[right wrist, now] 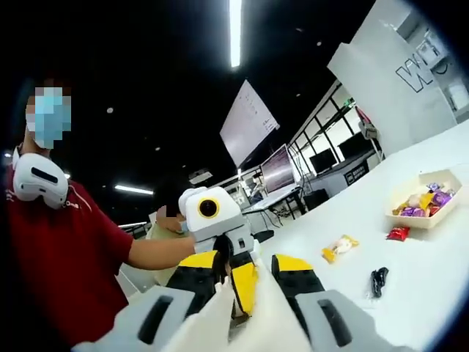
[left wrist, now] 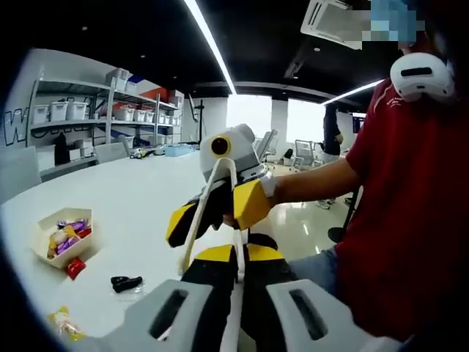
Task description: Place the target food into the container with the food tongs after gripping and lifting it, then release it inside without dropping or visibly crushing the food.
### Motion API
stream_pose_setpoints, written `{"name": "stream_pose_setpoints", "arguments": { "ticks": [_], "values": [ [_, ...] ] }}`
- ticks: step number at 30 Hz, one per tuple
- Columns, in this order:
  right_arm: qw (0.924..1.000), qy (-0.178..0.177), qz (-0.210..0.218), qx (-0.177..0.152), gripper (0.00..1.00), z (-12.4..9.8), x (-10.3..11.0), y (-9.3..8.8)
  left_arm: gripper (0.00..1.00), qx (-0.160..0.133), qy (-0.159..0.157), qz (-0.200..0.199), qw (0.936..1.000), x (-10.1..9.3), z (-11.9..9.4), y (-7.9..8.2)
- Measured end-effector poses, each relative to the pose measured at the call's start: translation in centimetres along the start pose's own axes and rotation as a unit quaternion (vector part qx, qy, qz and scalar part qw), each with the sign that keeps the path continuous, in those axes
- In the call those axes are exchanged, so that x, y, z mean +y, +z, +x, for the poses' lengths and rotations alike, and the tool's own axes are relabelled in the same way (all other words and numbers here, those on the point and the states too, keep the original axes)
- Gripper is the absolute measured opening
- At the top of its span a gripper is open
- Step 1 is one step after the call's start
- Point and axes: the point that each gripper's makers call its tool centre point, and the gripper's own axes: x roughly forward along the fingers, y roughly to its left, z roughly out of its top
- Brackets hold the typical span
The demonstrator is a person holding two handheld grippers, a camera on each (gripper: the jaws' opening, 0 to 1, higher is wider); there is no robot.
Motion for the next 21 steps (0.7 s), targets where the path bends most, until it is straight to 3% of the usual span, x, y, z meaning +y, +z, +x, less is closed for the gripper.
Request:
{"name": "stream_pose_setpoints", "arguments": {
  "ticks": [2,4,6,13,18,19,21],
  "values": [
    [0.9993,0.005,-0.032,0.017,0.26,-0.1,0.5,-0.4,0.02,0.0,-0.027,-0.055,0.9981,-0.7,-0.2,0.2],
    [0.9972,0.013,-0.057,0.046,0.27,-0.1,1.0,-1.2,0.01,-0.02,-0.049,-0.071,0.9961,-1.2,-0.5,1.0],
    [0.9963,0.02,-0.072,0.042,0.26,0.0,1.6,-0.7,0.01,-0.022,-0.072,-0.11,0.9911,-1.8,-0.6,1.2],
    [0.9963,0.03,-0.077,0.022,0.28,-0.2,2.3,1.1,0.01,-0.044,-0.083,-0.122,0.9881,-2.0,-0.4,2.3],
    [0.9968,0.052,-0.06,-0.008,0.33,0.1,3.5,2.6,0.01,-0.101,-0.083,-0.095,0.9868,-2.3,-0.2,4.3],
    [0.9973,0.057,-0.043,-0.018,0.36,0.0,3.8,3.1,0.01,-0.097,-0.078,-0.098,0.9873,-2.2,-0.2,4.1],
    [0.9972,0.045,-0.058,-0.012,0.35,0.1,3.3,2.9,0.01,-0.1,-0.074,-0.099,0.9873,-2.0,-0.2,4.1]
  ]
}}
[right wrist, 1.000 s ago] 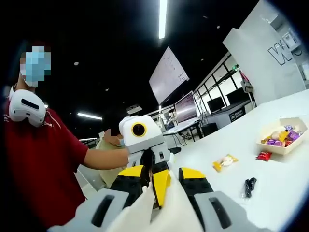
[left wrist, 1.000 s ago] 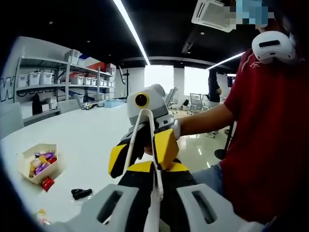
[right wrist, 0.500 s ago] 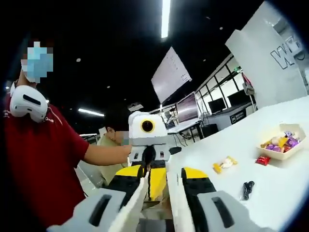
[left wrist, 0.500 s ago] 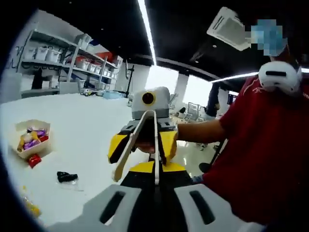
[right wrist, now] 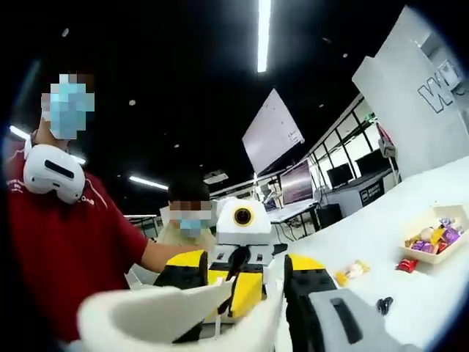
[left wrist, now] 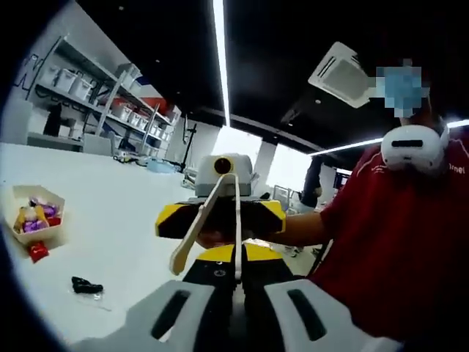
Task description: Place the target food into the container with the food tongs after gripping and lifting it, then release it inside without dropping or visibly crushing the food.
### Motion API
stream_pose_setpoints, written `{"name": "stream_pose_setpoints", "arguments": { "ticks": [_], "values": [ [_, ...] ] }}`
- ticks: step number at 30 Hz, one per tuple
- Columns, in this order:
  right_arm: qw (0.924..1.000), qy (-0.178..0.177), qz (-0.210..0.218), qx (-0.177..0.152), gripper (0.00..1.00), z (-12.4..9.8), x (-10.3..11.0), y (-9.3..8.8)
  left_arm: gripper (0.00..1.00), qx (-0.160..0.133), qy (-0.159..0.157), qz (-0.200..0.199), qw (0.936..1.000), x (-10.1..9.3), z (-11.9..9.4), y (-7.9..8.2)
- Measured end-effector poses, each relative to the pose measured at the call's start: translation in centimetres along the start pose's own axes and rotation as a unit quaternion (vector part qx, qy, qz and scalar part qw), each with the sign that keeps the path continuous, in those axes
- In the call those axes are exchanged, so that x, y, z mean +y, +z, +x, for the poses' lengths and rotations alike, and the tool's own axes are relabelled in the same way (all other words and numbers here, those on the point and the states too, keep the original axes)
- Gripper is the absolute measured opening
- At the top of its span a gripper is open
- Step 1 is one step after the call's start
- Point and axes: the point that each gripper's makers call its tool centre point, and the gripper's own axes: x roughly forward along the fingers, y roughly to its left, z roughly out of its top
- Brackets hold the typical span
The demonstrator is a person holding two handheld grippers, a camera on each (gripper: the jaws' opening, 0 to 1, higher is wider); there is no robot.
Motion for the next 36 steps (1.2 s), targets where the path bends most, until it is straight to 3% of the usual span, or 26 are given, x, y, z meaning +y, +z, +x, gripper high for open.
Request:
{"name": "stream_pose_setpoints", "arguments": {
  "ticks": [16,24,30,33,36],
  "values": [
    [0.9993,-0.012,-0.021,0.029,0.31,-0.2,-0.1,-0.9,0.01,-0.005,0.011,-0.018,0.9998,-0.2,0.0,-0.4],
    [0.9984,-0.018,-0.02,0.05,0.29,-0.1,-0.3,-1.7,0.01,0.017,0.013,-0.023,0.9995,-0.1,-0.3,-0.8],
    [0.9987,-0.018,-0.01,0.047,0.26,0.0,-0.3,-1.6,0.01,0.02,0.011,-0.024,0.9994,-0.1,-0.2,-0.8],
    [0.9989,-0.025,-0.01,0.038,0.21,0.1,-0.3,-1.4,0.01,0.014,0.015,-0.005,0.9998,0.1,-0.2,-0.5],
    [0.999,-0.033,0.012,0.026,0.2,0.1,-0.8,-0.9,0.03,-0.003,0.03,0.045,0.9985,0.5,-0.4,0.2]
  ]
}}
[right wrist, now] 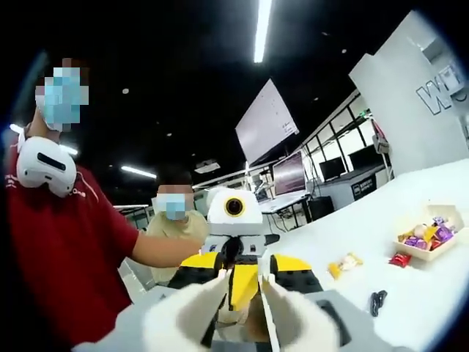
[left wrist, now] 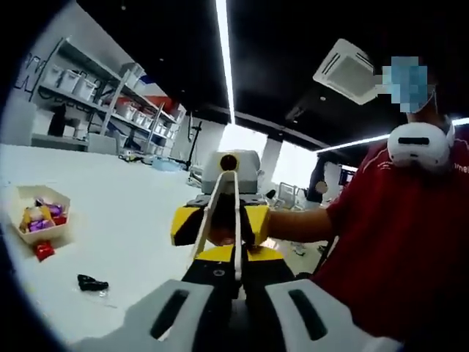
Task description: Place the target food into the container with the food tongs after gripping and lifting it, then release it inside without dropping or visibly crushing the food.
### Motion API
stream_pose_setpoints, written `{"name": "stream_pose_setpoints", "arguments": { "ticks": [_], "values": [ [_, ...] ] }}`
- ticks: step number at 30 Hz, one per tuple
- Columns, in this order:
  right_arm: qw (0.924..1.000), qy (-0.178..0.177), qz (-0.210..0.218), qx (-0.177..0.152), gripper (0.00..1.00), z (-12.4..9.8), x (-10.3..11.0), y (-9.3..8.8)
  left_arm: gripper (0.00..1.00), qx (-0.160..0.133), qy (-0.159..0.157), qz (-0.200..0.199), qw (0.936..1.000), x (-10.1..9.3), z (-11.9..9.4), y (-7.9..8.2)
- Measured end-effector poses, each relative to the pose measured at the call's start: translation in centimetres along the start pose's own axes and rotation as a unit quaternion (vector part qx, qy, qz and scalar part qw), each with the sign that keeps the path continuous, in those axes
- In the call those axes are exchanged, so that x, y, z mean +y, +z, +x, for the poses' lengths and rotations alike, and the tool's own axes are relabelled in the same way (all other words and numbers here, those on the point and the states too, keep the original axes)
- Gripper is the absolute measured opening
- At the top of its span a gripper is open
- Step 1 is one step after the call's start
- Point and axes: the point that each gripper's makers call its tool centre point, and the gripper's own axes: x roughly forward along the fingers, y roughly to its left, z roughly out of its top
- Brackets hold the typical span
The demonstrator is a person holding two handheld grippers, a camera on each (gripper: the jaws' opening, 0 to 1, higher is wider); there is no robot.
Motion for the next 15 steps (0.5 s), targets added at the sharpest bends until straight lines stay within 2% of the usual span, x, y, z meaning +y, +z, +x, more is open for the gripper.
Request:
{"name": "stream_pose_setpoints", "arguments": {
  "ticks": [2,3,7,9,11,13,15],
  "values": [
    [0.9999,-0.013,0.005,-0.003,0.19,-0.1,-0.7,0.1,0.04,0.006,0.023,0.047,0.9986,0.8,-0.3,-0.1],
    [0.9999,-0.013,0.005,-0.003,0.19,-0.2,-0.7,0.2,0.04,0.012,0.032,0.053,0.998,1.1,-0.5,-0.4],
    [0.9997,-0.019,0.009,-0.01,0.19,-0.3,-0.8,0.3,0.05,0.012,0.036,0.042,0.9984,1.2,-0.9,-0.9],
    [0.9992,-0.034,0.006,-0.023,0.19,-0.5,-1.3,0.8,0.09,0.01,0.052,0.026,0.9983,1.7,-1.4,-1.1],
    [0.9988,-0.042,0.006,-0.023,0.2,-0.8,-1.7,0.8,0.09,-0.006,0.064,0.022,0.9977,2.0,-2.2,-1.0],
    [0.9983,-0.052,0.005,-0.024,0.2,-1.1,-2.3,0.7,0.09,-0.022,0.082,0.02,0.9962,2.5,-2.8,-0.8],
    [0.9979,-0.062,0.0,-0.02,0.2,-1.2,-2.8,0.4,0.14,-0.032,0.126,0.038,0.9908,3.8,-3.9,-0.6]
  ]
}}
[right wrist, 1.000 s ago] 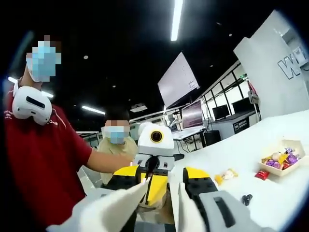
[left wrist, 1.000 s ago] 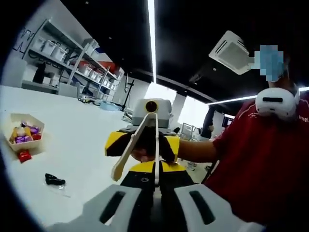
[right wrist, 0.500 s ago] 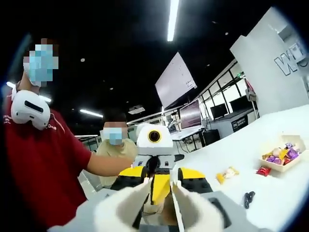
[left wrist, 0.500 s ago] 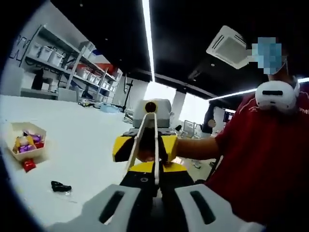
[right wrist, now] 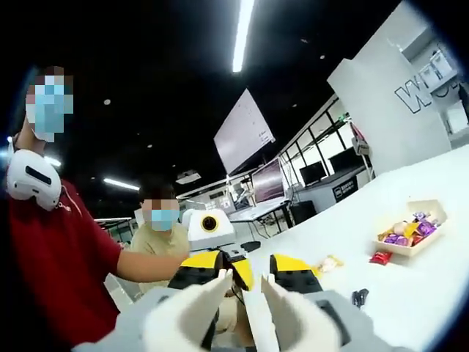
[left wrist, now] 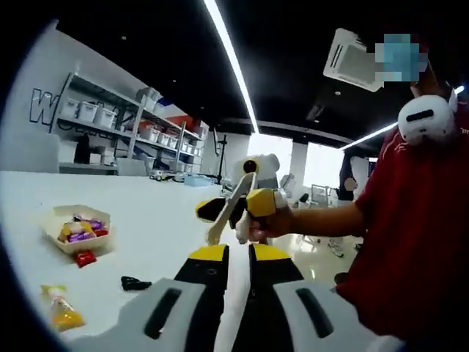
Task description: Place the target food into the container with the food tongs after gripping and lifting it, then release it inside without dropping or visibly crushing the food.
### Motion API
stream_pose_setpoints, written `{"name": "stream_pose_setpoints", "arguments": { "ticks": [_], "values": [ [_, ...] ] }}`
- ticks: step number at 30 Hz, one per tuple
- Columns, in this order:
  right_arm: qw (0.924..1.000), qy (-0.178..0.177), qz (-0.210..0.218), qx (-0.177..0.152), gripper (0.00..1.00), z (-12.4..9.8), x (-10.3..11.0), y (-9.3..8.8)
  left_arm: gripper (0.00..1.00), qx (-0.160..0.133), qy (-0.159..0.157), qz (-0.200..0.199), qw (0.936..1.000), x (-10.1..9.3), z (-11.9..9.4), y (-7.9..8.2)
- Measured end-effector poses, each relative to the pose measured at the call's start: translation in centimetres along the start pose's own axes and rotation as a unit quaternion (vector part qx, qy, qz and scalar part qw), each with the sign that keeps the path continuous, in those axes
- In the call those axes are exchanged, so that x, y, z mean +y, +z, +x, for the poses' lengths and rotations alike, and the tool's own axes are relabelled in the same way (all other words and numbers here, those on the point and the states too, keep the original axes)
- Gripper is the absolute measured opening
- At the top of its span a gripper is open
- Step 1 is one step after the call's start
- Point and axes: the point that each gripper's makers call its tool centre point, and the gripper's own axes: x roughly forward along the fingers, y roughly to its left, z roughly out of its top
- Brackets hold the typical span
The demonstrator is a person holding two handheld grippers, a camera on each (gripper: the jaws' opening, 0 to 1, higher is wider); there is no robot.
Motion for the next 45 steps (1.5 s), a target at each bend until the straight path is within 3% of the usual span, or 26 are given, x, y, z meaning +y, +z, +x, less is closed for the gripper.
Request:
{"name": "stream_pose_setpoints", "arguments": {
  "ticks": [3,9,14,17,18,21,23,27,30,31,34,36,39,42,43,45],
  "values": [
    [0.9993,-0.034,-0.01,0.012,0.21,-0.1,-1.6,-0.8,0.23,-0.009,0.04,0.017,0.999,1.2,-0.8,-0.1],
    [0.9943,-0.098,-0.02,0.036,0.21,-0.3,-4.7,-2.5,0.17,-0.015,0.085,0.038,0.9955,2.5,-1.6,-0.9],
    [0.9862,-0.156,-0.031,0.045,0.21,-0.7,-7.3,-3.0,0.26,-0.008,0.151,0.055,0.9869,4.2,-1.9,-1.6],
    [0.9755,-0.206,-0.049,0.058,0.21,-1.2,-9.4,-3.4,0.52,-0.013,0.196,-0.004,0.9805,5.2,-2.1,-1.9],
    [0.9749,-0.212,-0.038,0.057,0.21,-1.3,-9.7,-3.5,0.66,-0.009,0.197,-0.01,0.9803,5.2,-2.0,-2.1],
    [0.9674,-0.246,-0.033,0.053,0.21,-1.8,-11.7,-3.5,0.89,0.008,0.228,-0.029,0.9733,6.1,-2.2,-2.9],
    [0.9646,-0.257,-0.013,0.057,0.21,-1.8,-12.9,-3.7,0.9,0.019,0.241,-0.02,0.97,6.4,-2.5,-3.3],
    [0.9611,-0.261,-0.03,0.085,0.22,-0.7,-13.7,-4.7,0.94,0.024,0.266,-0.027,0.9633,6.8,-3.0,-3.5],
    [0.9573,-0.263,-0.046,0.11,0.23,0.7,-14.1,-5.8,0.95,0.034,0.31,-0.038,0.9495,7.9,-3.9,-4.1],
    [0.9557,-0.266,-0.039,0.119,0.23,1.0,-14.4,-6.2,0.97,0.037,0.315,-0.037,0.9476,8.0,-4.1,-4.2],
    [0.9501,-0.281,-0.051,0.125,0.23,1.4,-15.2,-6.2,0.98,0.074,0.355,-0.024,0.9315,9.3,-5.4,-5.9],
    [0.9429,-0.291,-0.081,0.141,0.23,1.6,-15.6,-6.2,0.99,0.066,0.355,-0.02,0.9321,9.1,-5.5,-5.7],
    [0.9451,-0.274,-0.08,0.158,0.24,2.3,-15.3,-7.0,0.98,0.066,0.36,-0.022,0.9303,9.0,-5.7,-5.8],
    [0.9385,-0.269,-0.112,0.185,0.24,2.8,-15.2,-7.8,0.98,0.08,0.377,-0.011,0.9227,9.1,-6.2,-6.2],
    [0.9358,-0.27,-0.119,0.193,0.24,2.9,-15.3,-8.1,0.98,0.102,0.38,0.011,0.9193,9.1,-6.4,-6.5],
    [0.9305,-0.274,-0.136,0.202,0.24,3.1,-15.7,-8.3,0.97,0.114,0.38,0.027,0.9177,8.9,-6.3,-6.9]
  ]
}}
